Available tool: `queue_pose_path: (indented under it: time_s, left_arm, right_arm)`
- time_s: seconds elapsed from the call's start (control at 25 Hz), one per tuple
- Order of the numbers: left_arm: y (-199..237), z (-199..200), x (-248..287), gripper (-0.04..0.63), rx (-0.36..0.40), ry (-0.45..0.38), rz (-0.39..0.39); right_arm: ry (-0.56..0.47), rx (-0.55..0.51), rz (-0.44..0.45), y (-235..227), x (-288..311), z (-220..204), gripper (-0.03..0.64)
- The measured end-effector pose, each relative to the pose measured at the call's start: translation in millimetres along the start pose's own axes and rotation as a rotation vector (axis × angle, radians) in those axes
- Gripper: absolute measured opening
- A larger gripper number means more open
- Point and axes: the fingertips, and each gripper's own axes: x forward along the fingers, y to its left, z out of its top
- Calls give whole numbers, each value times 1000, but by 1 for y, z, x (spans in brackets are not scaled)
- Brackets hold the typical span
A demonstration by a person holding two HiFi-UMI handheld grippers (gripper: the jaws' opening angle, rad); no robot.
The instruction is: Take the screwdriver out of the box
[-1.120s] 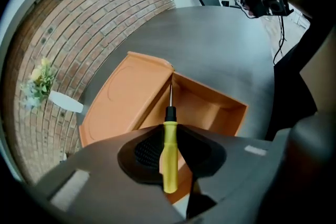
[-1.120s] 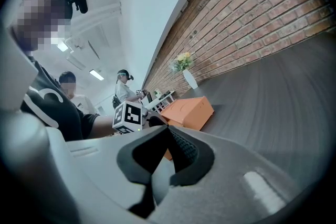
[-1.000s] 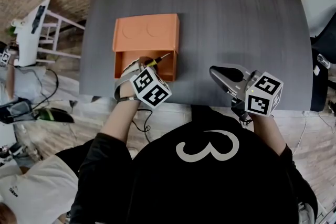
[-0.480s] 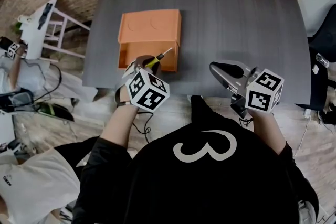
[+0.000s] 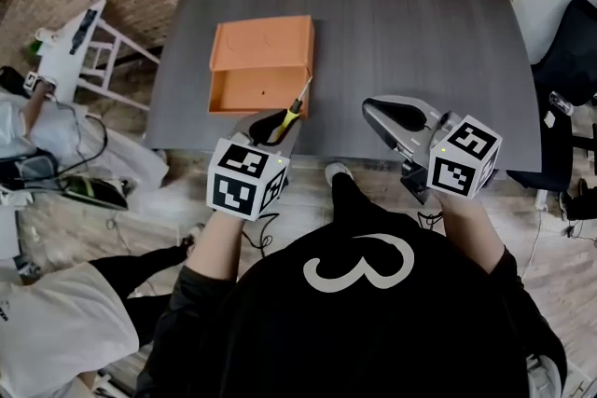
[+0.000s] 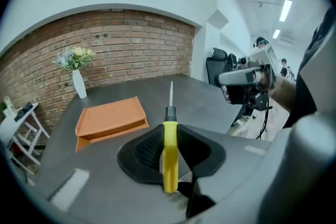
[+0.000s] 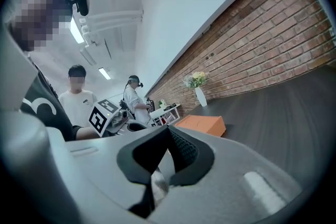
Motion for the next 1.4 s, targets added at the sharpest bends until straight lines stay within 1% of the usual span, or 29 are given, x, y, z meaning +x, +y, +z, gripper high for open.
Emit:
queue_pose_path:
  time_s: [0.2,0.28,0.36,0.56,0.84,1.4]
  left_arm:
    - [-27,27,-23,100,-121,-182,-65]
    - [-35,34,-29,100,-151,-230,-89]
    - [-42,37,-34,100,-167,-256,-102]
    - [-53,39,-44,100,-203,-290,-127]
    - [-50,35,-49,100,-239,-313,-125]
    - [-54,36,-44,100,-242,-306,-123]
  right_arm:
    - [-43,-9,8,20,-11,9,2]
    - [-51,-5,8,24,-13,9,2]
    - [-52,-3,4,27,-15,6,2]
    - [-61,1,-4,31,-19,2,2]
    - [-38,-7,-19,32,-15,-10,2]
    - [-41,0,-15,29,-17,-11,1]
